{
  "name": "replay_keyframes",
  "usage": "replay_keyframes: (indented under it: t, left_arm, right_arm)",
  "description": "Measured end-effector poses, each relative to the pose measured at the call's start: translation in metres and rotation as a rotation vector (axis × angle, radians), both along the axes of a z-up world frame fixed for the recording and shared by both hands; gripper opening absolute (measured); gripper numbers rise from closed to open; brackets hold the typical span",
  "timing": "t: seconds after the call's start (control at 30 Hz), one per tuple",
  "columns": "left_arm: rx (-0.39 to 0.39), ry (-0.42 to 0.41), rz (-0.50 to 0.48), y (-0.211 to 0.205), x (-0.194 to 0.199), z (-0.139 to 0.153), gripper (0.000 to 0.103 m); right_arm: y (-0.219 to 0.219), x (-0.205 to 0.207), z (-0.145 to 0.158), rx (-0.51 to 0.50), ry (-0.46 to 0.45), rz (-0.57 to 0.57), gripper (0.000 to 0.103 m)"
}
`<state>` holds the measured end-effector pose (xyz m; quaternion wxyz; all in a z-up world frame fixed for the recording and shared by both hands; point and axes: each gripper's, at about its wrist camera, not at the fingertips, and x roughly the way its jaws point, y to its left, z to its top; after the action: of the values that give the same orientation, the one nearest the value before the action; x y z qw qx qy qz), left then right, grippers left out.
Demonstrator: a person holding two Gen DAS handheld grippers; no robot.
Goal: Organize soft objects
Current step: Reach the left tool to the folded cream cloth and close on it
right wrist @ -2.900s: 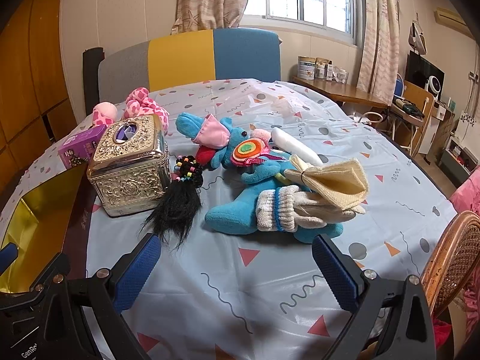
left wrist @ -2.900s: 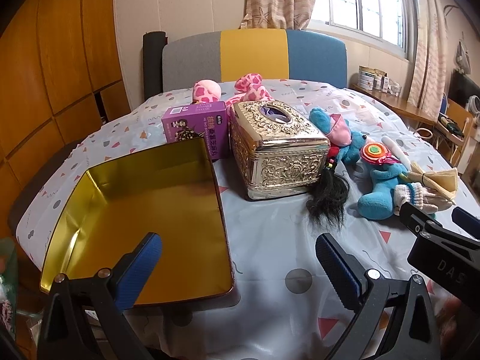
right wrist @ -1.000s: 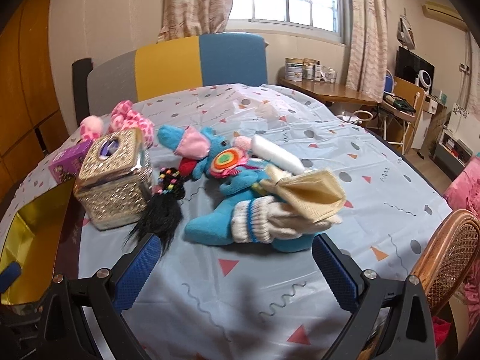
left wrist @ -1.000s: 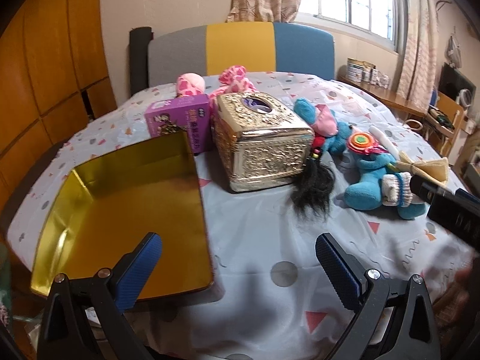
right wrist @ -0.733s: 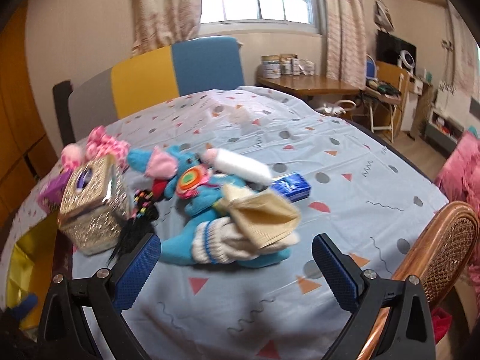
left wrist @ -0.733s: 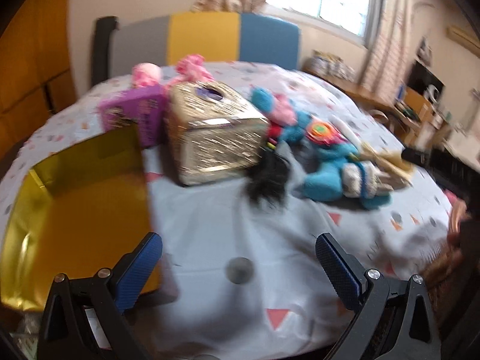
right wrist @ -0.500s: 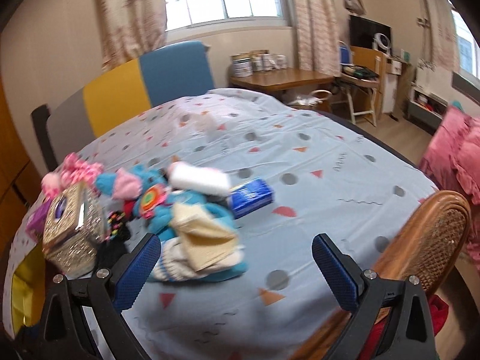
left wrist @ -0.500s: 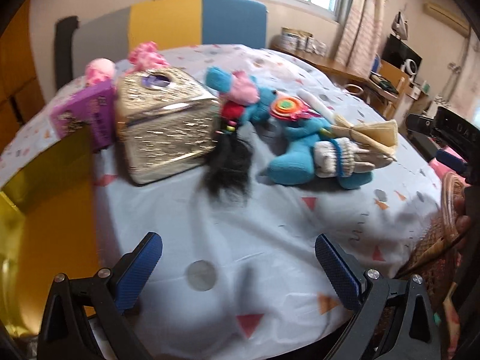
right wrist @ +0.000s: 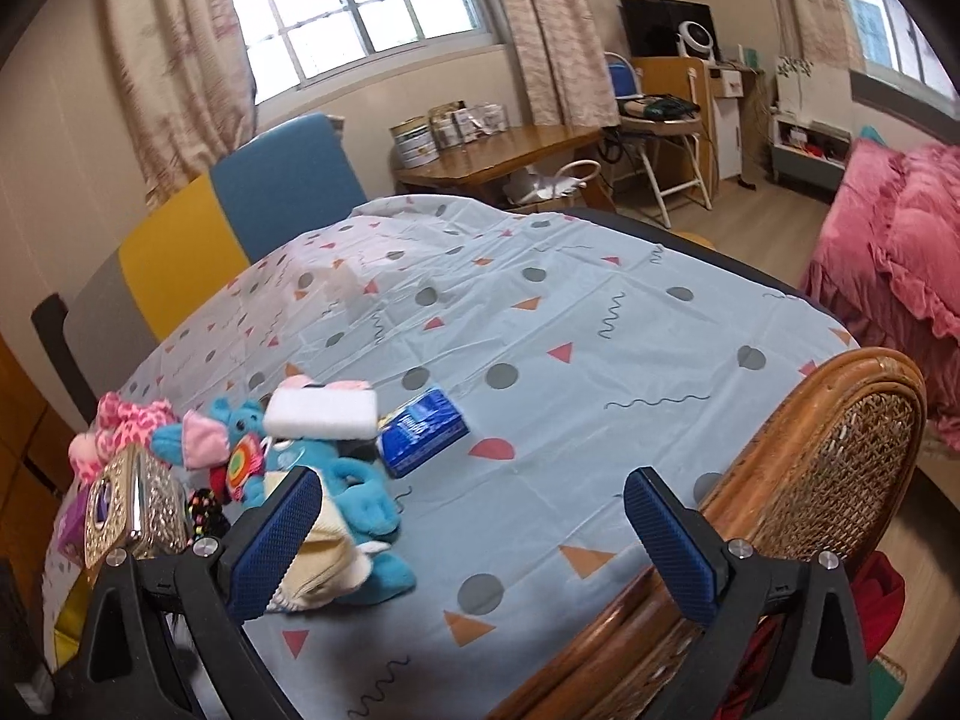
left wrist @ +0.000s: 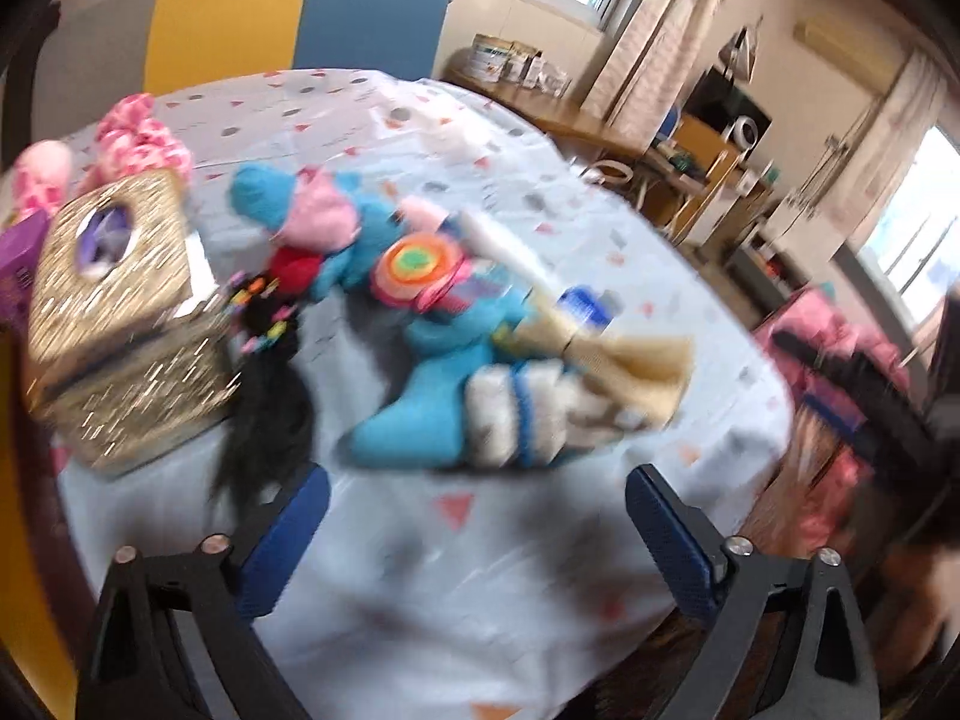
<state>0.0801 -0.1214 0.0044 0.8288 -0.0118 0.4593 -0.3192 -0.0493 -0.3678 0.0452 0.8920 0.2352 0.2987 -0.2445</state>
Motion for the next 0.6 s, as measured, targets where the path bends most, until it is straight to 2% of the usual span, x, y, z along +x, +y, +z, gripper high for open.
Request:
replay_keyframes:
  t: [0.07, 0.23, 0.47, 0.5, 0.53, 0.6]
  left_arm:
    - [-0.04, 0.025, -0.005, -0.016, 0.014, 0.012, 0.088]
    - [-0.071, 0.103, -0.031, -0.058, 0.044, 0.022, 0.087]
    - [0.017, 0.232, -0.01, -0.11, 0.08, -0.009, 0.087]
    - [0.028, 0.246, -0.019, -0.115, 0.081, -0.014, 0.08]
    - [0.048, 0.248, -0.029, -0.119, 0.079, -0.017, 0.067]
    - [0.091, 0.214, -0.069, -0.122, 0.072, -0.021, 0.063]
  right_arm:
    - [-0.004, -0.001, -0.001, 0.001, 0.002, -0.009, 0.103]
    - [-0.017, -0.005, -0.003, 0.011, -0.001, -0.026, 0.103]
    - [-0.028, -0.008, -0.011, 0.034, 0.018, -0.032, 0.103]
    - [-0.029, -0.007, -0.013, 0.037, 0.024, -0.028, 0.103]
    - [-0.029, -0.006, -0.014, 0.039, 0.03, -0.024, 0.103]
    - [-0.027, -0.004, -0.015, 0.032, 0.036, -0.016, 0.103]
